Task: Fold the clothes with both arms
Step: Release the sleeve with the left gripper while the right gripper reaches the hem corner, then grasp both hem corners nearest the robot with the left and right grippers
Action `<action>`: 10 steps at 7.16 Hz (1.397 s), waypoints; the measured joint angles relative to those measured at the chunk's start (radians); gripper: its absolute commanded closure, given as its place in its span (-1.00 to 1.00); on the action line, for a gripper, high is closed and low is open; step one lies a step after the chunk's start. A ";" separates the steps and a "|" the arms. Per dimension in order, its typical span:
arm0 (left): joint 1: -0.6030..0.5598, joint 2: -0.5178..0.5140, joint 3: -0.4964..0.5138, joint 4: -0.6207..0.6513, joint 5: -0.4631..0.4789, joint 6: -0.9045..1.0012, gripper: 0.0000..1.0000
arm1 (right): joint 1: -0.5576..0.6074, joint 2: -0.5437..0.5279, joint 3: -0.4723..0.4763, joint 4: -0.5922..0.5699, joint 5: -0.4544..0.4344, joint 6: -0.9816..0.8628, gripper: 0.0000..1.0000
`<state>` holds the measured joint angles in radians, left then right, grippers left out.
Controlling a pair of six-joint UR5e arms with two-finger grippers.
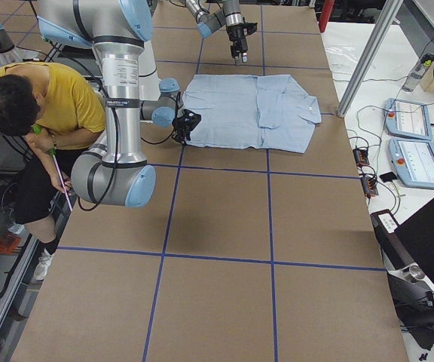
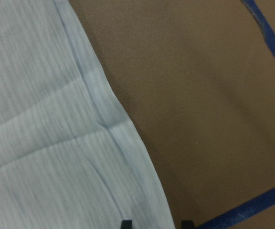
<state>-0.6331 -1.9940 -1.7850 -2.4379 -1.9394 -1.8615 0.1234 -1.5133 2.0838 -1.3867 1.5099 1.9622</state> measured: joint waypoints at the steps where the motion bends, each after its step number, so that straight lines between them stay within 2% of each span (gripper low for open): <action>1: 0.000 0.001 0.001 -0.001 -0.001 0.003 -0.99 | 0.006 -0.004 0.005 0.000 0.003 -0.001 1.00; 4: 0.039 0.016 0.015 0.028 0.005 0.003 -0.98 | 0.020 -0.018 0.034 -0.001 0.004 -0.001 1.00; 6: 0.157 0.030 -0.004 0.229 0.116 0.007 -0.95 | 0.023 -0.018 0.044 0.000 0.002 0.000 1.00; 8: 0.271 0.034 -0.073 0.514 0.245 0.012 -0.87 | 0.025 -0.011 0.046 0.000 0.004 0.001 1.00; 9: 0.305 0.050 -0.124 0.638 0.273 0.015 -0.82 | 0.025 -0.007 0.048 0.000 0.005 0.000 1.00; 10: 0.338 0.098 -0.172 0.702 0.297 0.016 -0.80 | 0.026 -0.006 0.052 0.000 0.005 0.000 1.00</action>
<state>-0.2946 -1.8956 -1.9572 -1.7356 -1.6426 -1.8454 0.1493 -1.5195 2.1354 -1.3867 1.5153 1.9621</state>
